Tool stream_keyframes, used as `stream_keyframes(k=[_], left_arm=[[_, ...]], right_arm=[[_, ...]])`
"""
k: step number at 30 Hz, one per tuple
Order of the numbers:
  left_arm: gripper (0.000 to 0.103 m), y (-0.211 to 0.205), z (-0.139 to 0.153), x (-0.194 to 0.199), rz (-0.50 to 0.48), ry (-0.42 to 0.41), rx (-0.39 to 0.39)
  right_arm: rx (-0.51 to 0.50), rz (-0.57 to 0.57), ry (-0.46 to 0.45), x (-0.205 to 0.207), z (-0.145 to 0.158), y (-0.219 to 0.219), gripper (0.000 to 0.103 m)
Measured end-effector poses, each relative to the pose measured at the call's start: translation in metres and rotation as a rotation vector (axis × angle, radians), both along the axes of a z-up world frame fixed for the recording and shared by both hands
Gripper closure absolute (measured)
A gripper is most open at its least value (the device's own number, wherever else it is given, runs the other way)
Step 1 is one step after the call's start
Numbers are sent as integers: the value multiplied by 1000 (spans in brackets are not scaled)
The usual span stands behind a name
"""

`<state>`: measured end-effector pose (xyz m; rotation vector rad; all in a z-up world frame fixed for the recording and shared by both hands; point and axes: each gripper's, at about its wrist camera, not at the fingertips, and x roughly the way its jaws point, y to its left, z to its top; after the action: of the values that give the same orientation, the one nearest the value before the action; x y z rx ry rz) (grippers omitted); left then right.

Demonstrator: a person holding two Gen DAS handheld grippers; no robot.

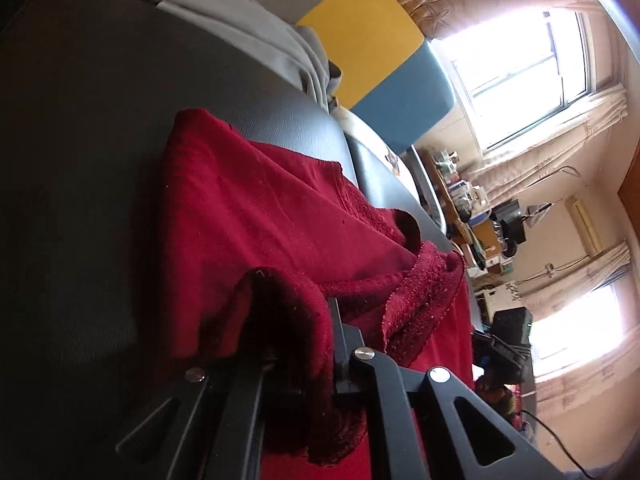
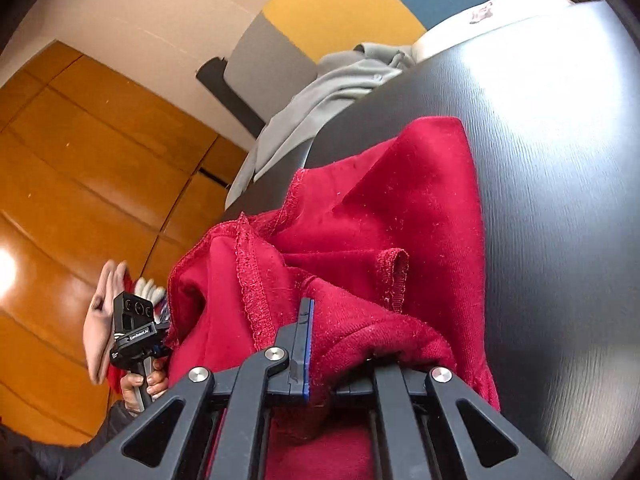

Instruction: Fold clothes

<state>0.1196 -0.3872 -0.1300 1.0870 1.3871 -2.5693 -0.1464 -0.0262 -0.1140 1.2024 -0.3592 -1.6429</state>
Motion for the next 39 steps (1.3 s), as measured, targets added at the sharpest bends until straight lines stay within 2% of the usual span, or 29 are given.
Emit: stream_keyframes(k=[3,5,10,13,14,15,16,17,18,21,23,25,27,29,30,32,34,37,39], left_arm=[[97,9,4,27,-3,-18,32],[97,11,12,36,-1,-9,46],[97,5,47,43,9,126,97],[97,-10,52,36,44,161,149],[97,-17,46,32,74,150,177],[97,-25,37,26,111,136,226],[91,-31,26,19,135,131,280],[87,-38,13,13,167,119,340],[85,-43,0,8,200,99,389],[82,-50,-26,-2,256,63,439],[82,-53,-32,-5,274,76,472],[75,-57,-30,-6,295,95,500],[67,-62,-19,-7,301,122,490],[61,-66,-7,-7,301,146,478],[56,-68,-1,-7,292,153,470],[54,-70,13,2,293,145,420],[54,-68,28,6,315,121,308],[53,-61,46,15,339,108,161],[53,-52,55,14,316,95,57]], right_arm=[[11,19,-11,14,3,4,99],[-21,2,-7,15,13,8,95],[-100,-42,2,18,37,18,95],[-144,-73,-2,19,48,23,94],[-147,-98,-31,14,41,23,93],[-151,-123,-60,9,33,24,88],[-155,-148,-89,5,25,24,82],[-159,-173,-118,0,18,24,68],[-162,-198,-147,-4,10,24,61],[-184,-270,-228,-17,-11,27,60],[-263,-301,-274,-19,-19,41,52],[-321,-320,-326,-20,-24,53,50],[-360,-335,-347,-23,-20,62,34],[-342,-341,-299,-22,-9,66,20],[-323,-339,-272,-21,-3,66,17],[-265,-311,-218,-15,8,59,17],[-187,-283,-133,-8,20,50,17],[-71,-223,58,12,44,32,17],[-20,-177,175,25,56,20,18]])
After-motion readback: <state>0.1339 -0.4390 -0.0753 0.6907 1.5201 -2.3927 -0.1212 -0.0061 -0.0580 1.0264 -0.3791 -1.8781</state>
